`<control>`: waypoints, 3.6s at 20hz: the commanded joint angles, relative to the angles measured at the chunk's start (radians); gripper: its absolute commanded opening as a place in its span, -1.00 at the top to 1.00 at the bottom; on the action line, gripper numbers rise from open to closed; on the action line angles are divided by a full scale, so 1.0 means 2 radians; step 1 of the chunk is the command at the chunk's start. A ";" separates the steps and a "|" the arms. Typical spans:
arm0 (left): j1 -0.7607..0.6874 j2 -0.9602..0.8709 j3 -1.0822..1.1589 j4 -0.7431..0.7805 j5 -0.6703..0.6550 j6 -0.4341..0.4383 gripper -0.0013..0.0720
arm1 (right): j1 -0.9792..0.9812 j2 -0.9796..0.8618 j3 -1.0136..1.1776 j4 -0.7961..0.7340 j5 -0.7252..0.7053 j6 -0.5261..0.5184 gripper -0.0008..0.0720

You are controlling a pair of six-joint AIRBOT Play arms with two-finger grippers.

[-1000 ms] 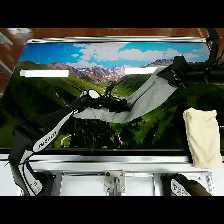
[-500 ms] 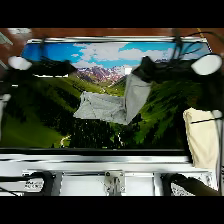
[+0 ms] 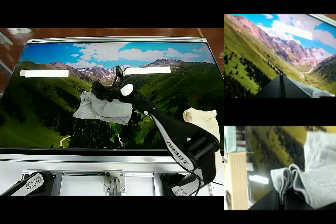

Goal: Fold the shirts.

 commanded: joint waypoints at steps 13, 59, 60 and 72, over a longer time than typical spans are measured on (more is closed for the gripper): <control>-0.070 -0.007 -0.015 -0.001 -0.021 0.012 0.88 | -0.045 0.027 0.010 -0.060 0.201 -0.031 -0.61; -0.129 -0.006 -0.057 -0.002 -0.073 0.036 0.88 | -0.643 0.208 0.225 -0.235 0.517 -0.011 0.82; -0.132 -0.006 -0.057 -0.002 -0.074 0.036 0.88 | -0.645 0.208 0.225 -0.241 0.498 -0.022 0.82; -0.188 -0.006 -0.057 -0.002 -0.051 0.036 0.88 | -0.655 0.198 0.225 -0.250 0.401 -0.078 0.82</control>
